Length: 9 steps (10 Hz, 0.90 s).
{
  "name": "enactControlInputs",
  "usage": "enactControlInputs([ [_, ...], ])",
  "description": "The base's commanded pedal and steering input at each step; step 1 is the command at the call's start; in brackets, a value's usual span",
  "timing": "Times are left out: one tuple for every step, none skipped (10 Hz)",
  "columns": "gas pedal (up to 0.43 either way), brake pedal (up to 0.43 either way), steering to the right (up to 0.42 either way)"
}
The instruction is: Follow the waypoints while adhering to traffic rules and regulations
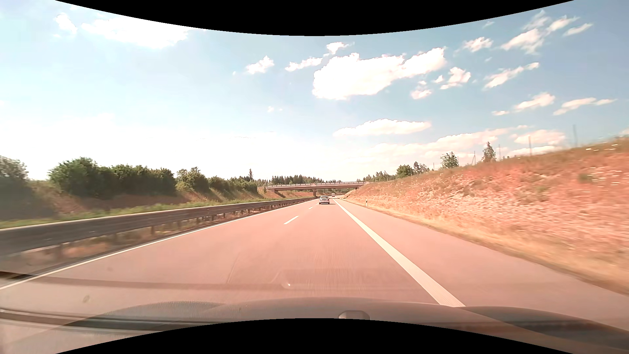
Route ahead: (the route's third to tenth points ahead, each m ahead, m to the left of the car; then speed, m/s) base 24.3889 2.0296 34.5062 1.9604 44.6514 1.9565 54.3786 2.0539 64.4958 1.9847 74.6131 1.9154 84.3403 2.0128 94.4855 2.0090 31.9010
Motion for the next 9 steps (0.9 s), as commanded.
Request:
enactControlInputs([
  [0.28, 0.0, -0.003],
  [0.28, 0.0, -0.003],
  [0.28, 0.0, -0.003],
  [0.26, 0.0, -0.003],
  [0.24, 0.0, -0.003],
  [0.228, 0.0, -0.003],
  [0.22, 0.0, -0.003],
  [0.22, 0.0, -0.003],
  [0.22, 0.0, -0.002],
])
